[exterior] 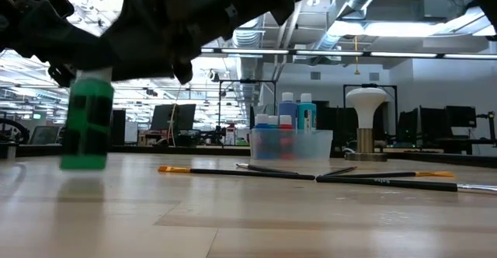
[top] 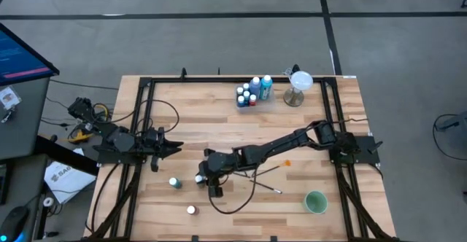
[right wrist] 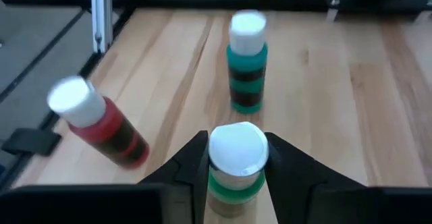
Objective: Pick & Place Paint Supplies
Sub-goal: Put the green paint bottle into the transparent bin
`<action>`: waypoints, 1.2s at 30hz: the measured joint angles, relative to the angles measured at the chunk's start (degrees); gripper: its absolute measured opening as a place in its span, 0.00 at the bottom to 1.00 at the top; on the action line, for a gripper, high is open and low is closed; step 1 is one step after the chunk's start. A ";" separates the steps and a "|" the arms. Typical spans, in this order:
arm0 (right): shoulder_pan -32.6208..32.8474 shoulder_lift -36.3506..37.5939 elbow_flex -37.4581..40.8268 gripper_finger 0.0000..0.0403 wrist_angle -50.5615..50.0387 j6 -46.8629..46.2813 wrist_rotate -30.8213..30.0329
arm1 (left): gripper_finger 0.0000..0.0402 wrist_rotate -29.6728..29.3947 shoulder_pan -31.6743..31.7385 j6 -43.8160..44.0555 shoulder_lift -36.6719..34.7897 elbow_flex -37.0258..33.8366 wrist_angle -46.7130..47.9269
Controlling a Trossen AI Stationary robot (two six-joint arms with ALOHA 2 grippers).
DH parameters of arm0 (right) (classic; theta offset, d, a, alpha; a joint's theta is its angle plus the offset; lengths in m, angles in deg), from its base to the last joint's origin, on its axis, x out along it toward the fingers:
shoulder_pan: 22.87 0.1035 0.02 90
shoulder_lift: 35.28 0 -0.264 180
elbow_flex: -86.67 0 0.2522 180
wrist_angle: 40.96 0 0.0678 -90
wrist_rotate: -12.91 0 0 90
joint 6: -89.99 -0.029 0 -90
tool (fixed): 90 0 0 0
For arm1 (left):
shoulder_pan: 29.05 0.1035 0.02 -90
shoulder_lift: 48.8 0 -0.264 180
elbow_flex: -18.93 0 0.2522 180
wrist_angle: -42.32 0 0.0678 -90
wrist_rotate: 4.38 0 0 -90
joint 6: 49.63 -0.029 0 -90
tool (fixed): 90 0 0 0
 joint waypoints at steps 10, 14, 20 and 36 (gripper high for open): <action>-5.70 16.61 0.26 0.27 -10.99 7.34 -1.93 | 0.00 0.04 0.00 0.01 0.00 -0.02 -0.66; -9.82 27.14 2.59 0.27 -18.95 11.49 -3.04 | 0.00 0.16 0.00 0.01 0.00 -0.02 -0.98; -17.30 43.58 15.67 0.27 -23.65 10.83 -6.60 | 0.00 0.20 0.01 0.01 0.00 -0.02 -1.16; -25.73 55.69 51.90 0.28 3.69 -0.36 -28.83 | 0.00 -0.04 0.00 0.01 0.02 -0.02 -1.57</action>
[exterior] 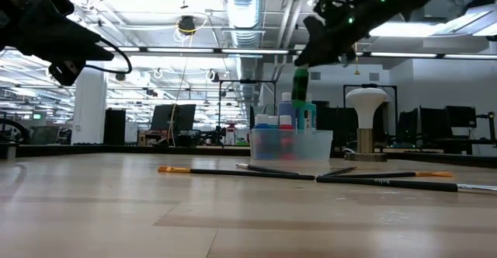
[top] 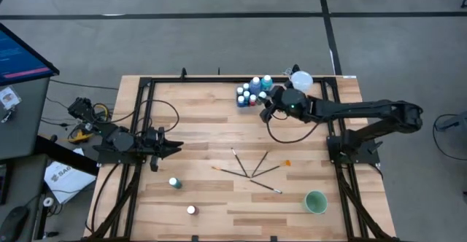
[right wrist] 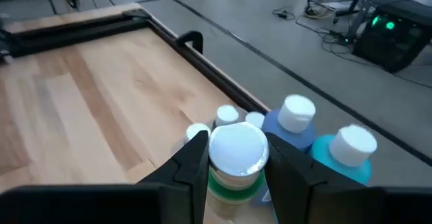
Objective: Pick & Place Paint Supplies
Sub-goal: Put the green paint bottle into the transparent bin
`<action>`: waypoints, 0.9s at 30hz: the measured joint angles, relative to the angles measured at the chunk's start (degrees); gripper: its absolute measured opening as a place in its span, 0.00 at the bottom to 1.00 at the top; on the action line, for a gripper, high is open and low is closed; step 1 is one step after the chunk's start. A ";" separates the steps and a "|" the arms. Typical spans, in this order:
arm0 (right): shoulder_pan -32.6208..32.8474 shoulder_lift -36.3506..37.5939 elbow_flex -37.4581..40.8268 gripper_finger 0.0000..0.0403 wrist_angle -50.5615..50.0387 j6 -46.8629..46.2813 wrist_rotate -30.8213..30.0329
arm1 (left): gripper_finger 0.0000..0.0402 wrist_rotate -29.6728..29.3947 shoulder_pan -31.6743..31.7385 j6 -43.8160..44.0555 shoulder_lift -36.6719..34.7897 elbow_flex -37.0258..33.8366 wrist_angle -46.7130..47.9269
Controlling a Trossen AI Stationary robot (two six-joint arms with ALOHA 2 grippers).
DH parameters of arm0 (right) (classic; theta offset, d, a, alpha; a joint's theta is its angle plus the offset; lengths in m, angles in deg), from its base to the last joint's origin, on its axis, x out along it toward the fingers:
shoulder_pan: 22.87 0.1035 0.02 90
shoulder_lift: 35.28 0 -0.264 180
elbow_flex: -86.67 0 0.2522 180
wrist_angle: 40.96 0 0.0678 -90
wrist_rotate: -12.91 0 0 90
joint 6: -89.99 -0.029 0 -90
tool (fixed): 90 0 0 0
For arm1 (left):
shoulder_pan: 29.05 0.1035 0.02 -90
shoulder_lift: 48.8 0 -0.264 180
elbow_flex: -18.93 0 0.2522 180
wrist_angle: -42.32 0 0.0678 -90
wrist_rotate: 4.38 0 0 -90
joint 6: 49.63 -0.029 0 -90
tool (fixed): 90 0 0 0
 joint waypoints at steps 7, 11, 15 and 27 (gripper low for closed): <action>-0.20 -5.36 0.34 0.28 7.49 -0.83 3.20 | 0.00 0.02 0.00 0.00 0.00 0.00 -0.35; 1.44 -8.63 0.34 0.28 11.53 -1.28 3.75 | 0.00 0.02 0.02 0.01 0.00 0.00 -0.62; 1.42 -11.23 0.28 0.28 14.75 -1.27 3.29 | 0.00 0.04 0.00 0.01 0.00 0.00 -0.68; 0.36 -16.69 0.21 0.28 19.31 -0.76 3.08 | 0.00 0.07 0.00 0.01 0.00 0.04 -0.75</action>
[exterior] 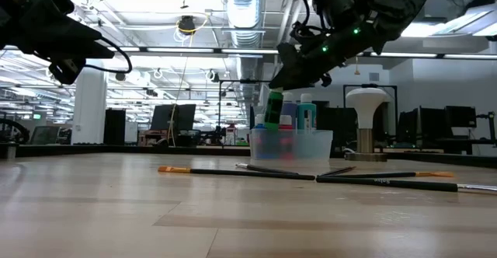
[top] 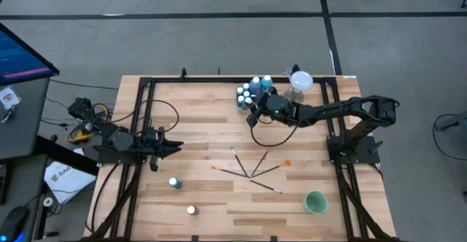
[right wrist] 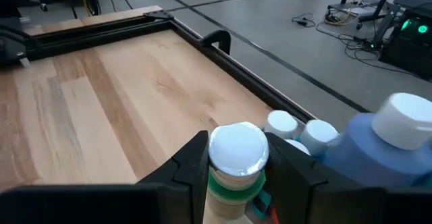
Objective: Pick & Place Paint Supplies
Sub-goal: Put the green paint bottle into the transparent bin
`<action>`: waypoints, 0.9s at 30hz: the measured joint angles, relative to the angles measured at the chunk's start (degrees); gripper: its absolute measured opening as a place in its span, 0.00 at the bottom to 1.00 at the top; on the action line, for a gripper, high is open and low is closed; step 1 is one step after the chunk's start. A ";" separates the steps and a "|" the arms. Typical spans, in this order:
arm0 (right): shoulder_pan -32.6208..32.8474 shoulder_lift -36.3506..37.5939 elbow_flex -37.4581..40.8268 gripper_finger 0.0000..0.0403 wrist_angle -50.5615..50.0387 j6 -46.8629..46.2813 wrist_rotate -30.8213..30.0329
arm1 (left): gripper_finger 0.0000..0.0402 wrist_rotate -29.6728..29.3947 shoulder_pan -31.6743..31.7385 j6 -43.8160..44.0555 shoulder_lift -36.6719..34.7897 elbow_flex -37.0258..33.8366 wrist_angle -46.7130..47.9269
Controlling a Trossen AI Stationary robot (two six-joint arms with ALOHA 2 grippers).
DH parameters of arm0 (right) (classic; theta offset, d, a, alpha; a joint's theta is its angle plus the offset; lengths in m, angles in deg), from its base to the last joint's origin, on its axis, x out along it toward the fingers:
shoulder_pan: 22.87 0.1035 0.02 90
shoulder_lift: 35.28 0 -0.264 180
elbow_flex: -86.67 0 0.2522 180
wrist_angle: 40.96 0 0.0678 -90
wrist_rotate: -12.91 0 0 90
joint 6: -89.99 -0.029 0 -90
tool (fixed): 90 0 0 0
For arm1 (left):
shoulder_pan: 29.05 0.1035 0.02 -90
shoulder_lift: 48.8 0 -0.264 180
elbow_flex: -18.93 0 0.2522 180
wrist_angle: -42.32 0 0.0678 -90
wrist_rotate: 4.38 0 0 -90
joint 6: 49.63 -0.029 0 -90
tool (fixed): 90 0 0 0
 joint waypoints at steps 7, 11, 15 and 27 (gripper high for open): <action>0.09 0.55 -0.26 0.28 -1.13 2.08 -0.16 | 0.00 0.17 0.00 0.01 0.00 0.00 -0.20; 0.07 0.53 -0.57 0.28 -1.60 2.98 -2.36 | 0.00 0.17 0.02 0.01 0.00 0.00 -0.38; -0.02 0.53 -0.58 0.28 -1.62 2.99 -2.43 | 0.00 0.15 0.00 0.01 0.00 0.00 -0.40; -0.28 -0.20 -0.76 0.28 -0.73 5.55 -2.84 | 0.00 -0.06 0.02 0.01 0.00 0.00 -0.42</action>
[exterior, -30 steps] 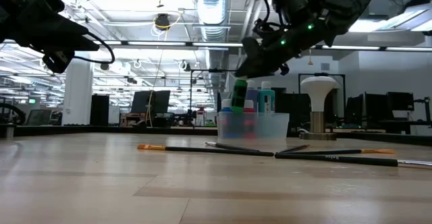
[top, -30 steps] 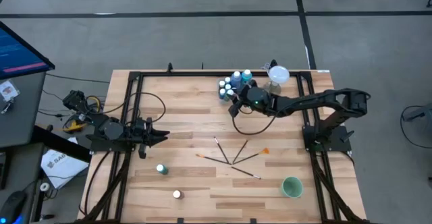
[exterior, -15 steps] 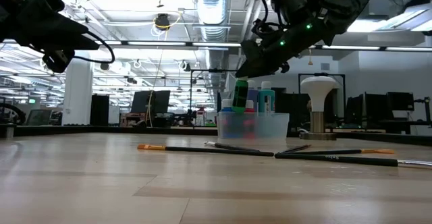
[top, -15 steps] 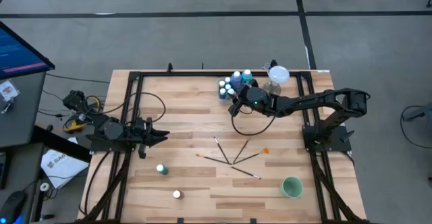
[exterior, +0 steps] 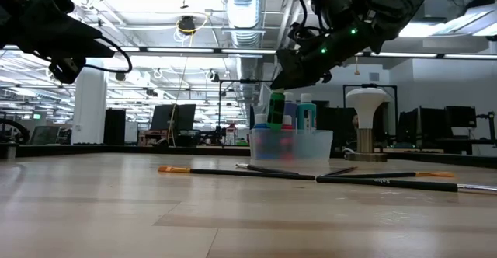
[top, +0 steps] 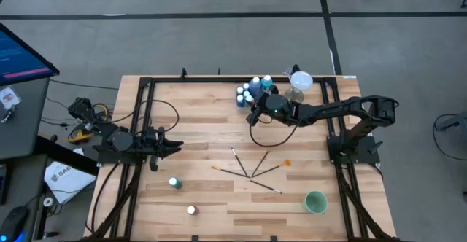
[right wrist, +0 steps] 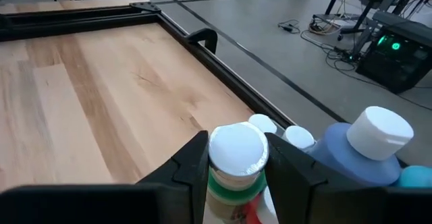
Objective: Pick & Place Paint Supplies
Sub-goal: Put the green paint bottle into the transparent bin
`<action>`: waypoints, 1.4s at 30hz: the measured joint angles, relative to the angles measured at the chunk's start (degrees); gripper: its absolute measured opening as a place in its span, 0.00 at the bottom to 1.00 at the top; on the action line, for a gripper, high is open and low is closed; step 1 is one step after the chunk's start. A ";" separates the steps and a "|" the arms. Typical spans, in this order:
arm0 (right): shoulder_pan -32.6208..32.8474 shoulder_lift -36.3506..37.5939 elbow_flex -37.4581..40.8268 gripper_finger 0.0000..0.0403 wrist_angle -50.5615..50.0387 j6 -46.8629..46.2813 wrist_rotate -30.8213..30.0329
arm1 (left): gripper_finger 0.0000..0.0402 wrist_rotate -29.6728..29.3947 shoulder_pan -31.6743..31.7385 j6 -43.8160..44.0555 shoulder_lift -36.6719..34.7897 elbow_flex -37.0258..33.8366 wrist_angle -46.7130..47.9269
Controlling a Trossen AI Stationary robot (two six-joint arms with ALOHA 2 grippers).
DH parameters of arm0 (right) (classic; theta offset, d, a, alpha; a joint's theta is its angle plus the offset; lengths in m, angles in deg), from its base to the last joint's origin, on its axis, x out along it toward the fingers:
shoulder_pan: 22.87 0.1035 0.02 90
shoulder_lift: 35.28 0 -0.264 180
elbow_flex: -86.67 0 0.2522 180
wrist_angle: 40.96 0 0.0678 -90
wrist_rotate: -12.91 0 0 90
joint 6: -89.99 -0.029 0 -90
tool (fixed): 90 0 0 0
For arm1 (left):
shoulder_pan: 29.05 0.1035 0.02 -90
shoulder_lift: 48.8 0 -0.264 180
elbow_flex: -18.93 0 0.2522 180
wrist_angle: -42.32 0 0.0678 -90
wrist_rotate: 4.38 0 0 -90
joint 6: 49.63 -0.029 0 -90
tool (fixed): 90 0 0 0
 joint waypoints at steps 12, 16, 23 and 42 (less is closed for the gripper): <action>-0.15 -0.04 0.09 0.28 -0.60 0.62 0.00 | 0.00 0.02 -0.02 0.00 0.00 0.00 -0.26; -0.20 -0.04 0.09 0.28 -0.76 0.60 0.00 | 0.00 0.04 -0.01 0.00 0.00 0.00 -0.41; -0.22 -0.04 0.09 0.28 -2.15 0.57 -0.02 | 0.00 0.05 -0.02 0.00 0.00 0.00 -0.48; -0.53 -5.15 0.13 0.32 1.30 -2.21 0.26 | 0.00 0.24 -0.01 0.00 0.00 0.02 -0.96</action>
